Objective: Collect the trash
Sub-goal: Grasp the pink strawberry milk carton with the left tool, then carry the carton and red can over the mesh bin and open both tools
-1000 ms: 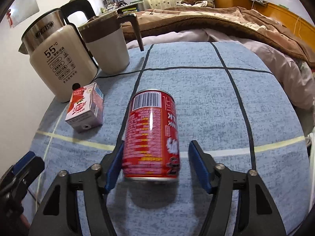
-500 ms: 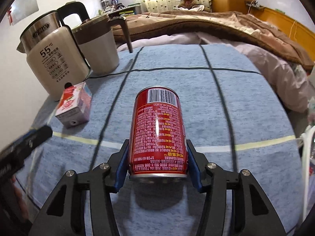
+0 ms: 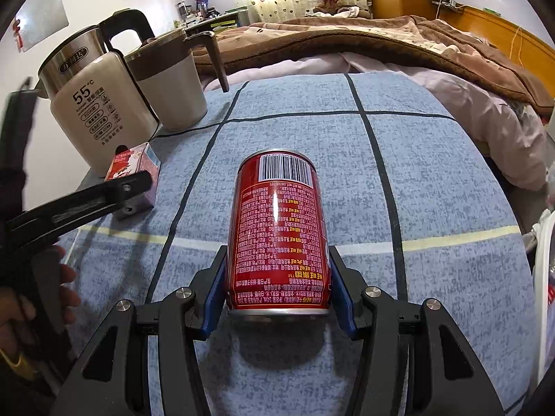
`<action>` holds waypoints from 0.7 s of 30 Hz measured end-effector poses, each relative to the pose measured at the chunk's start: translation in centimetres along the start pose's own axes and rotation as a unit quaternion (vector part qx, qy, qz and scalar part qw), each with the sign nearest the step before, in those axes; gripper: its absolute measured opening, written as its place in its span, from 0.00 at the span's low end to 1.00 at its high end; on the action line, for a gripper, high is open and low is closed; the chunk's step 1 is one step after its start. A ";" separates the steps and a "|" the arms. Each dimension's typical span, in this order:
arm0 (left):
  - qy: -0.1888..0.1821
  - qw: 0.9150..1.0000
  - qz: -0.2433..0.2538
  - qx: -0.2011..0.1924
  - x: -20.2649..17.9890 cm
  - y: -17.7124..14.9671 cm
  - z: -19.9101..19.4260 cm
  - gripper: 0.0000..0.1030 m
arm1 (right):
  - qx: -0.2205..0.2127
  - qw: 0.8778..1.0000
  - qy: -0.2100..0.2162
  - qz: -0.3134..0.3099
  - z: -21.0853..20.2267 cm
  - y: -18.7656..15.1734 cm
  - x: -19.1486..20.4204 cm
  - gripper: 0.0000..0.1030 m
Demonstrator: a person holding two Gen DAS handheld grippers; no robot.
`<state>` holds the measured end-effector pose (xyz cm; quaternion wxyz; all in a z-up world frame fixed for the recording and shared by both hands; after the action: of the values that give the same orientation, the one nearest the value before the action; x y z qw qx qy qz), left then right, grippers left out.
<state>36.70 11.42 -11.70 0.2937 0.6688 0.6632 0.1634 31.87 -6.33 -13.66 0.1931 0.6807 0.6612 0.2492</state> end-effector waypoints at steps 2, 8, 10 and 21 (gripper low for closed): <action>0.019 1.000 0.012 -0.011 0.1 0.1 0.0 0.80 | -0.002 1.000 0.003 0.002 0.0 0.0 0.0 0.52; 0.020 1.000 -0.006 -0.003 0.7 0.1 0.7 0.80 | -0.006 1.000 -0.003 -0.005 0.0 -0.1 0.1 0.52; 0.014 1.000 -0.012 -0.003 0.8 0.1 0.8 0.80 | -0.006 1.000 -0.001 -0.003 0.0 -0.1 0.0 0.52; 0.012 1.000 -0.021 -0.008 1.3 -0.1 0.5 0.57 | -0.007 1.000 0.003 0.001 0.0 0.0 0.0 0.52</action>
<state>37.06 12.62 -12.36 0.2941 0.6507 0.6790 0.1706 31.85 -6.33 -13.70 0.1962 0.6792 0.6593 0.2560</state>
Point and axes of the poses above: each gripper's, at about its wrist camera, not at the fingertips, and z roughly the way its jaws point, x to its left, y to its top, the point moved 9 cm from there along z, roughly the way its jaws point, and after that the axes turned 7 degrees about -y, right-handed, at the moved point
